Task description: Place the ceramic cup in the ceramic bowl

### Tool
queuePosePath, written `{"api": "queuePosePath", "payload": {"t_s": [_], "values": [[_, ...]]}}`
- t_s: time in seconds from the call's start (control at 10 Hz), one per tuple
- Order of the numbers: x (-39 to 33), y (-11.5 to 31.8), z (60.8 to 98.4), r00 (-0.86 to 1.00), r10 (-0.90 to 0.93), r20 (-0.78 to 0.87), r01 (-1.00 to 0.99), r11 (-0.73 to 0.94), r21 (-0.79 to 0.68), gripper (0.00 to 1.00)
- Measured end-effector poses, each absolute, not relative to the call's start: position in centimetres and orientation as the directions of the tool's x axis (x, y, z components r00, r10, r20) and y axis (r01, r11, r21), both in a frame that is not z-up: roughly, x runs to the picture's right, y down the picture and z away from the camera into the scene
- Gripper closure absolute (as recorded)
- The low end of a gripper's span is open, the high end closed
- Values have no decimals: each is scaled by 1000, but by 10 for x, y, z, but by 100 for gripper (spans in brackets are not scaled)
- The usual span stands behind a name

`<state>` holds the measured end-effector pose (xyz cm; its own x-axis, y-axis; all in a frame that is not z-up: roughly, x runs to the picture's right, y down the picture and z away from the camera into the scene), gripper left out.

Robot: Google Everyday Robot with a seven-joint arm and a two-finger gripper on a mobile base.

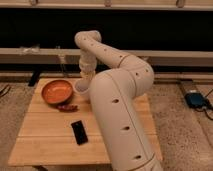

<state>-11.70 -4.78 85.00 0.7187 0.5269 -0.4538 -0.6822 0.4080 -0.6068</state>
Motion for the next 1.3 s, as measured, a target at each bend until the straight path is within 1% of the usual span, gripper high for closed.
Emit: {"api": "queuePosePath", "payload": {"t_s": [0.3, 0.5, 1.3], "values": [[-182, -64, 829, 795, 502, -340, -570, 425, -703, 100], [-210, -68, 825, 823, 489, -290, -517, 433, -738, 100], [-212, -69, 825, 825, 488, -284, -512, 434, -741, 100]]}}
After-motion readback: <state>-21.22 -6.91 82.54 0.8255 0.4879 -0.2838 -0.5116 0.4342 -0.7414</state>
